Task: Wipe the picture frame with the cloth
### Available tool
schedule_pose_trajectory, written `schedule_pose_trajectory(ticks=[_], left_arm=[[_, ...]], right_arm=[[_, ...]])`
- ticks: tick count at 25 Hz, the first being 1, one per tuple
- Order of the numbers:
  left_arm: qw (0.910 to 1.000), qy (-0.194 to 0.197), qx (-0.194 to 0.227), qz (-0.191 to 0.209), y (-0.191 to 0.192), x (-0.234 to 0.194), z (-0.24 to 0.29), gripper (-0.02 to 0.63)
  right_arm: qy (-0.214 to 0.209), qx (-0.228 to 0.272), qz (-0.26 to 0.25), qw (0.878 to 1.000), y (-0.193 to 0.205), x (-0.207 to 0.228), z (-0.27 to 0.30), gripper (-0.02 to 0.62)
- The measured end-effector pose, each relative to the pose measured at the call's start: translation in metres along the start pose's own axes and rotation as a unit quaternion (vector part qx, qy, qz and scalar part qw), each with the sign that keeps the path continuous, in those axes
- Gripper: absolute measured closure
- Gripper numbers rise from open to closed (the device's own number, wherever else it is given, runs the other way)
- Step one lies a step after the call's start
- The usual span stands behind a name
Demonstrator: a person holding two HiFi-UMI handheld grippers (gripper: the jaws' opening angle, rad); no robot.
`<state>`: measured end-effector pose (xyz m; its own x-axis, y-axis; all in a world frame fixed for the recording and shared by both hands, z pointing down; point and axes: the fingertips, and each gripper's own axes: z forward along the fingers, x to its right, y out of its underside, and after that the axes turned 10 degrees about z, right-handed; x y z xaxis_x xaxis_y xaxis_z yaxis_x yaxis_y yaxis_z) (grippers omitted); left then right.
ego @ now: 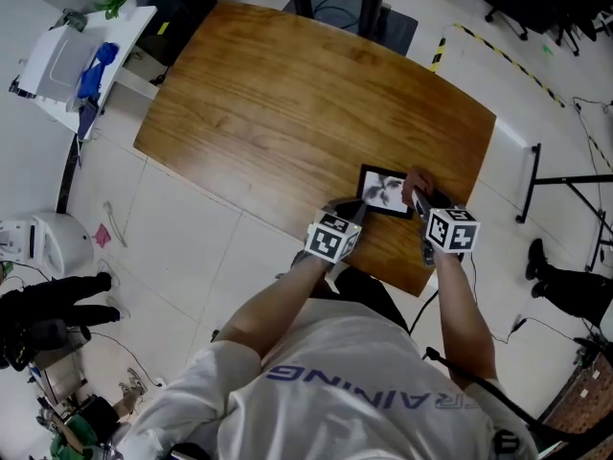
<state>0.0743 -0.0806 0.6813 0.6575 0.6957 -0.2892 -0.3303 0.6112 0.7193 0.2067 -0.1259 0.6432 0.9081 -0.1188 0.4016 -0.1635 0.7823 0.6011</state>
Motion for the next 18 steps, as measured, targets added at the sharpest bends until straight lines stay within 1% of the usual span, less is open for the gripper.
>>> schedule_pose_trajectory(ticks=[3, 7, 9, 13, 18], left_arm=[[1.0000, -0.002, 0.001, 0.002, -0.001, -0.001, 0.000, 0.603], [1.0000, -0.001, 0.001, 0.001, 0.000, 0.001, -0.001, 0.603], [1.0000, -0.001, 0.004, 0.004, 0.000, 0.001, -0.001, 0.603], [1.0000, 0.002, 0.008, 0.002, 0.003, 0.001, -0.004, 0.603], [1.0000, 0.003, -0.001, -0.001, 0.007, 0.001, -0.004, 0.603]], right_arm=[[-0.016, 0.013, -0.003, 1.000, -0.007, -0.019, -0.003, 0.472], [-0.071, 0.010, -0.026, 0.997, -0.008, -0.072, 0.007, 0.472], [-0.086, 0.003, -0.036, 0.996, -0.006, -0.092, 0.017, 0.472], [-0.097, -0.011, -0.037, 0.995, 0.002, -0.111, 0.036, 0.472], [-0.098, -0.027, -0.038, 0.994, 0.008, -0.118, 0.050, 0.472]])
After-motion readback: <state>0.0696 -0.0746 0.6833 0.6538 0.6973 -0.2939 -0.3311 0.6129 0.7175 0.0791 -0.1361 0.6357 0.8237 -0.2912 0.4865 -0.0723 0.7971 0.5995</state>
